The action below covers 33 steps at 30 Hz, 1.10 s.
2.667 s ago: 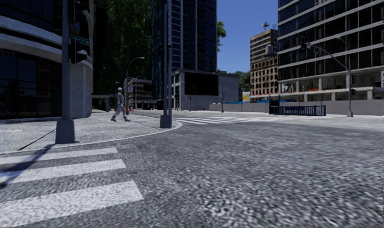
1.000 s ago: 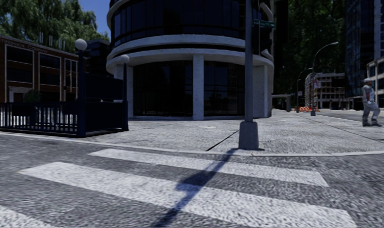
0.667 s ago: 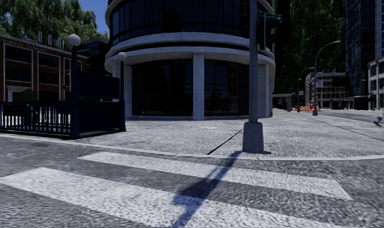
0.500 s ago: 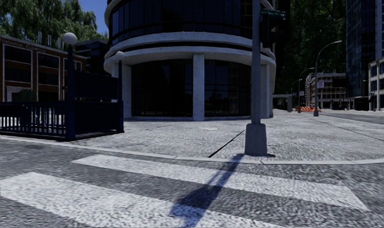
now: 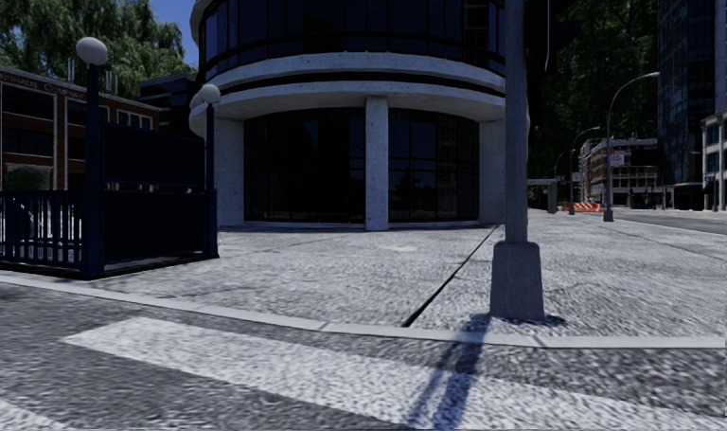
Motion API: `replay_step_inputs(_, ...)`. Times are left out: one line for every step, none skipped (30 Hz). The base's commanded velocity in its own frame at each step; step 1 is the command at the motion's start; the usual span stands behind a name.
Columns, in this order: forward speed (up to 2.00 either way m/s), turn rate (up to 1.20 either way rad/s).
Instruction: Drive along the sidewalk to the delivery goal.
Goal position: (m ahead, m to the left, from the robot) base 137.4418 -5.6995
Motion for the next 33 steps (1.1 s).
replay_step_inputs(2.00, 0.08)
replay_step_inputs(2.00, 0.10)
replay_step_inputs(2.00, 0.19)
replay_step_inputs(2.00, 0.22)
replay_step_inputs(2.00, 0.22)
replay_step_inputs(2.00, 0.23)
replay_step_inputs(2.00, 0.23)
replay_step_inputs(2.00, 0.20)
replay_step_inputs(2.00, 0.10)
replay_step_inputs(2.00, 0.10)
replay_step_inputs(1.97, 0.00)
replay_step_inputs(1.87, 0.00)
replay_step_inputs(1.70, 0.00)
replay_step_inputs(1.58, 0.00)
replay_step_inputs(1.58, 0.00)
replay_step_inputs(1.53, 0.00)
replay_step_inputs(1.44, 0.00)
replay_step_inputs(1.40, 0.00)
replay_step_inputs(1.39, 0.00)
replay_step_inputs(1.39, 0.00)
replay_step_inputs(1.37, 0.00)
replay_step_inputs(1.34, 0.00)
replay_step_inputs(1.33, 0.00)
replay_step_inputs(1.32, 0.00)
replay_step_inputs(1.32, 0.00)
replay_step_inputs(1.32, 0.00)
replay_step_inputs(1.32, 0.00)
replay_step_inputs(1.32, 0.00)
replay_step_inputs(1.32, -0.07)
replay_step_inputs(1.32, -0.07)
replay_step_inputs(1.32, -0.10)
replay_step_inputs(1.32, -0.12)
replay_step_inputs(1.32, -0.13)
